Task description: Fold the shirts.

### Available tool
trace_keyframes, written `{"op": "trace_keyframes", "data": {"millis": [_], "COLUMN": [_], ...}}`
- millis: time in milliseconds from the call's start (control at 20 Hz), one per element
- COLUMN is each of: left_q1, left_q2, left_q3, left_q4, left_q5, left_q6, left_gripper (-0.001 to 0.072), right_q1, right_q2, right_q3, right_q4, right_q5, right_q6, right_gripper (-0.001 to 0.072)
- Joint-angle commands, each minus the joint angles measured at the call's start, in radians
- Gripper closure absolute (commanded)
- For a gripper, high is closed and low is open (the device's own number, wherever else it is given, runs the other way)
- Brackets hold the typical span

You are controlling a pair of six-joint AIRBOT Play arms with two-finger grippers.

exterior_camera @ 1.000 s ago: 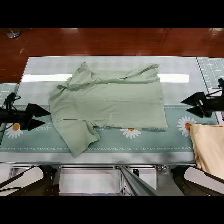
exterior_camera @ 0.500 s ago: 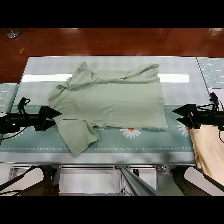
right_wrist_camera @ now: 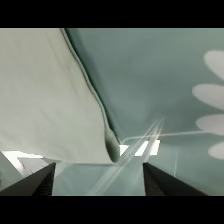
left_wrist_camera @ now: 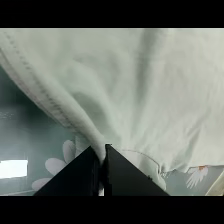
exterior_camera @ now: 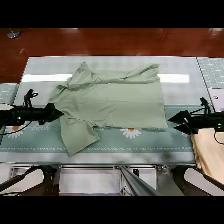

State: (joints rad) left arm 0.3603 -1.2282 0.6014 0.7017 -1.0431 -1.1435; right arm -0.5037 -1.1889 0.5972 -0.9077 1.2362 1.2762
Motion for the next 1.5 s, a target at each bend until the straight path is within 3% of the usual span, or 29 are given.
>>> {"op": "trace_keyframes", "data": {"millis": [0,250,300,400,450,550,700,850,1050,1300,1450], "left_q1": [-0.005,-0.005,-0.005,-0.005,-0.005,-0.005,-0.005,-0.004,0.031,0.183,0.238], "left_q2": [0.001,0.001,0.001,0.001,0.002,0.015,0.094,0.192,0.277,0.425,0.56], "left_q3": [0.007,0.007,0.007,0.008,0.008,0.033,0.194,0.496,0.913,1.167,1.176], "left_q4": [-0.003,-0.003,-0.003,-0.003,-0.004,-0.021,-0.201,-0.33,-0.327,-0.295,-0.125], "left_q5": [-0.023,-0.023,-0.024,-0.037,-0.051,-0.069,-0.087,-0.06,-0.032,-0.11,-0.125], "left_q6": [0.006,0.006,0.006,0.006,0.006,0.006,0.006,0.006,0.002,-0.077,-0.111], "left_gripper": [0.0672,0.0672,0.0672,0.0672,0.0672,0.0672,0.0672,0.0672,0.0673,0.0673,0.0673], "right_q1": [0.119,0.243,0.265,0.309,0.327,0.335,0.331,0.331,0.331,0.331,0.331], "right_q2": [-0.067,-0.185,-0.204,-0.219,-0.218,-0.218,-0.208,-0.177,-0.083,0.199,0.329], "right_q3": [0.018,0.122,0.145,0.183,0.208,0.29,0.579,0.974,1.413,1.48,1.48], "right_q4": [0.011,0.042,0.043,0.043,0.041,0.036,0.037,0.039,0.003,-0.134,-0.25], "right_q5": [-0.045,-0.089,-0.089,-0.061,-0.029,0.023,0.097,0.1,0.093,0.018,0.064], "right_q6": [0.046,0.105,0.116,0.107,0.077,0.075,0.102,0.142,0.149,0.148,0.157], "right_gripper": [0.0084,0.0092,0.0157,0.0664,0.0695,0.0695,0.0695,0.0695,0.0695,0.0695,0.0695]}}
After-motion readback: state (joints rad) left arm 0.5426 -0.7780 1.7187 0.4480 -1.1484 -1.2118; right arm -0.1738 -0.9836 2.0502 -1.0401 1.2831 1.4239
